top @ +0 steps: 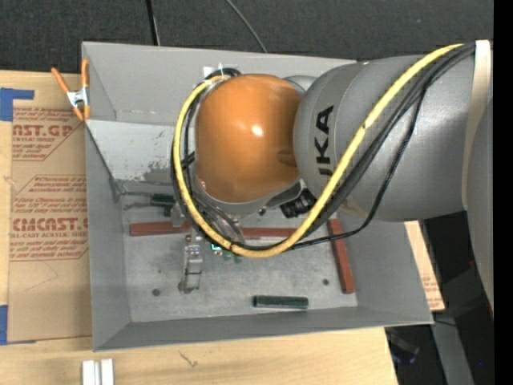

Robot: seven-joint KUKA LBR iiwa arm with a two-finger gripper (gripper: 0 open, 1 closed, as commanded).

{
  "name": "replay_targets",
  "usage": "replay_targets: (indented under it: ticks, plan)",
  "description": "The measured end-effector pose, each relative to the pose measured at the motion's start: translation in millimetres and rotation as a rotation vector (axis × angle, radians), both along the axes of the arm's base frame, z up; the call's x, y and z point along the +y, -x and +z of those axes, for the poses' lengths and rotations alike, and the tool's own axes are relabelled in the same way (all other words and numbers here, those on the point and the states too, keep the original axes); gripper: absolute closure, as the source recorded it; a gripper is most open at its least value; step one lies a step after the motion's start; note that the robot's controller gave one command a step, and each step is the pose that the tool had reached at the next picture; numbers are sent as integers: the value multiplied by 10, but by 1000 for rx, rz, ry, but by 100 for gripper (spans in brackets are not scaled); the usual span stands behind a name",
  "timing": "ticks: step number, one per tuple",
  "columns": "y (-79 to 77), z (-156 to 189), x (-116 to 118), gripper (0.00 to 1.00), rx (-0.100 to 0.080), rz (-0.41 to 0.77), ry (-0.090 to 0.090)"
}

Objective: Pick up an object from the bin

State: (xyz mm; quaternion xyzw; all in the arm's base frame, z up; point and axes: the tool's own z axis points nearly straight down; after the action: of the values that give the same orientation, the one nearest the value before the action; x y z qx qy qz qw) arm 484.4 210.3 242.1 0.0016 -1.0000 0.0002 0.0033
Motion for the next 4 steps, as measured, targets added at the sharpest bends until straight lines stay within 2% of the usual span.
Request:
replay_targets:
  ticks: [1,2,3,4]
  plan:
    - [-20,37,-10,0,-7,-2,-2]
    - [-414,-466,-40,0,-16,-20,-5]
    - [-720,-1059,-86,0,-11,48,-2]
    - [-909,-1279,-229,0,-8,122,-1]
